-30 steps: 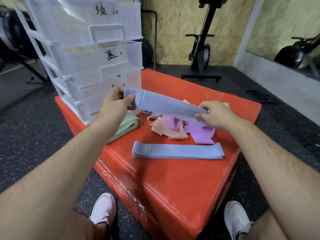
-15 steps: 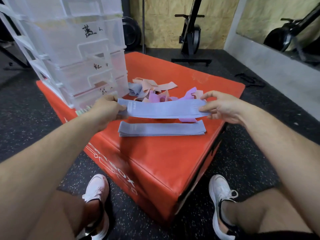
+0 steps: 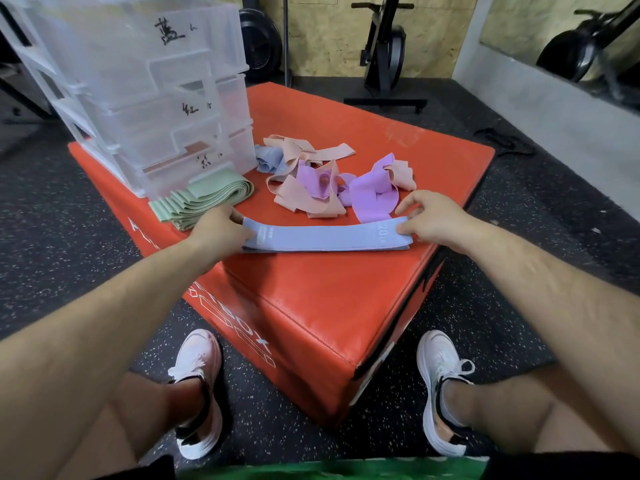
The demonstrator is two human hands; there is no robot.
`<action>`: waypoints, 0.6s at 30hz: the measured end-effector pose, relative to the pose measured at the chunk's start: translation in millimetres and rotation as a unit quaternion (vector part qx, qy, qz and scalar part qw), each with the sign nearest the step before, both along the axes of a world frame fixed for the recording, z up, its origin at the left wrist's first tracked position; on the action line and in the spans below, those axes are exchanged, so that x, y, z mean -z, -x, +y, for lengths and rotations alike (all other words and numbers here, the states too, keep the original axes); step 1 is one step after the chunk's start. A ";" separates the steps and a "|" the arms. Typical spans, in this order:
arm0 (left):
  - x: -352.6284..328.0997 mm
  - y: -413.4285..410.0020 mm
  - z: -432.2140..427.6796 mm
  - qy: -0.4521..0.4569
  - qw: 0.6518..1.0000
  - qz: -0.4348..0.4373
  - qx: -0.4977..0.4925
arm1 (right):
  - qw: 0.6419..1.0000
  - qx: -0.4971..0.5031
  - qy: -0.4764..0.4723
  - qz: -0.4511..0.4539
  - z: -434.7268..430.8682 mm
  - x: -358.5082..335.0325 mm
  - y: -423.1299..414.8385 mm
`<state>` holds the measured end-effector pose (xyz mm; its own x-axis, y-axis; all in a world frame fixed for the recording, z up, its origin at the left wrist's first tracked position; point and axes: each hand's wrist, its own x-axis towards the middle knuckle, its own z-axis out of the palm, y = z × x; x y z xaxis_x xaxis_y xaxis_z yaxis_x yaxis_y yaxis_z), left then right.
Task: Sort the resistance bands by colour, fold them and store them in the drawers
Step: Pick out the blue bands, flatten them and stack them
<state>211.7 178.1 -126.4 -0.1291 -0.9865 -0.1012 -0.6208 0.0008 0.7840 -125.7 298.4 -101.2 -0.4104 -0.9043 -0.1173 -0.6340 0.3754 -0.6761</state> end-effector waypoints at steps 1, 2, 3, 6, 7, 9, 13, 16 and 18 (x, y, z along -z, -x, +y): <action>0.8 1.0 0.8 0.001 1.000 -0.002 0.001 | 1.000 -0.008 0.000 0.026 -0.7 1.3 -1.1; 2.5 1.8 0.0 0.000 1.000 -0.007 0.001 | 0.999 -0.015 0.000 0.045 -1.8 3.1 -1.3; 3.2 2.5 -0.3 0.001 1.000 -0.011 0.002 | 0.998 -0.020 -0.001 0.057 -2.6 5.1 -1.4; 4.1 3.6 -2.7 0.033 0.998 -0.050 0.010 | 0.996 -0.029 0.002 0.082 -4.5 10.2 -1.0; 4.1 3.1 -3.5 0.053 0.996 -0.072 0.019 | 0.995 -0.032 0.003 0.092 -4.4 11.6 -1.3; 5.8 0.8 -3.7 0.087 0.991 -0.099 0.036 | 0.991 -0.049 0.005 0.127 -3.7 15.8 -1.9; 7.0 -0.9 -0.5 0.122 0.980 -0.133 0.078 | 0.981 -0.073 0.001 0.181 -0.8 15.1 -1.7; 4.7 -0.3 -1.0 0.123 0.975 -0.164 0.089 | 0.970 -0.086 -0.008 0.226 -2.9 8.5 -4.8; 1.9 1.4 -2.5 0.142 0.971 -0.166 0.093 | 0.963 -0.088 0.010 0.256 -7.9 1.4 -13.5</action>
<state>210.3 175.6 -128.3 -0.3147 -0.9434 0.1045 -0.8083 0.3241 0.4916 -112.1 290.5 -102.6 -0.2495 -0.9654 0.0765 -0.9386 0.2216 -0.2646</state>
